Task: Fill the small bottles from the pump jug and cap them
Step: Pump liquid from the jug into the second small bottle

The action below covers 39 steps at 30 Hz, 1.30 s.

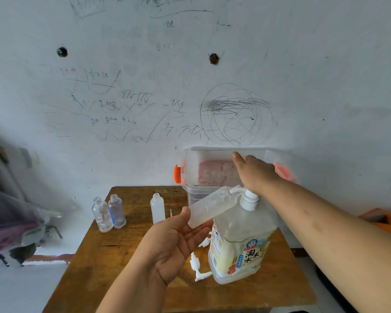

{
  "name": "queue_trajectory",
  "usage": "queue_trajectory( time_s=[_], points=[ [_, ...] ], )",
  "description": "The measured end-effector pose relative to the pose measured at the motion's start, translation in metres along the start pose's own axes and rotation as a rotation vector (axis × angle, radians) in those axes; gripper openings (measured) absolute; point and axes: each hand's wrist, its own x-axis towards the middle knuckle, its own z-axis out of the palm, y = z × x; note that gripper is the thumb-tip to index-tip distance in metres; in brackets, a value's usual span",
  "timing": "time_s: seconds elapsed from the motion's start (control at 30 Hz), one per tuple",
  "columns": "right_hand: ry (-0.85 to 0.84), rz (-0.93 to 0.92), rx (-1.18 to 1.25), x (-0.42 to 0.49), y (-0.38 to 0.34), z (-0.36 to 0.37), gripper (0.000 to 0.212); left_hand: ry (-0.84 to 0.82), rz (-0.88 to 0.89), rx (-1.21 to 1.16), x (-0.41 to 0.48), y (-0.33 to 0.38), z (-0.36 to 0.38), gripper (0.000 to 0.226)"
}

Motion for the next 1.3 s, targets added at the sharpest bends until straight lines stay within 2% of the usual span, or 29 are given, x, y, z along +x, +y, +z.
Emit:
queue_trajectory(
  time_s=[0.23,0.7,0.9,1.0,1.3],
  points=[
    [0.0,-0.015,0.041,-0.004,-0.002,-0.023,0.044,-0.039,0.003,-0.032,-0.007,0.004,0.006,0.025],
    [-0.018,0.001,-0.015,0.005,0.0,0.001,0.048,-0.003,-0.012,-0.01,0.005,0.002,0.0,0.017],
    [-0.06,-0.017,0.025,0.0,0.0,-0.006,0.045,-0.003,-0.016,-0.018,0.0,0.002,0.002,0.022],
    [-0.025,-0.02,0.056,-0.003,-0.001,-0.02,0.044,-0.016,-0.008,-0.034,-0.003,0.004,0.004,0.023],
    [-0.022,-0.012,-0.012,0.008,0.001,-0.01,0.048,-0.044,0.001,-0.034,0.003,0.004,0.003,0.026]
  ],
)
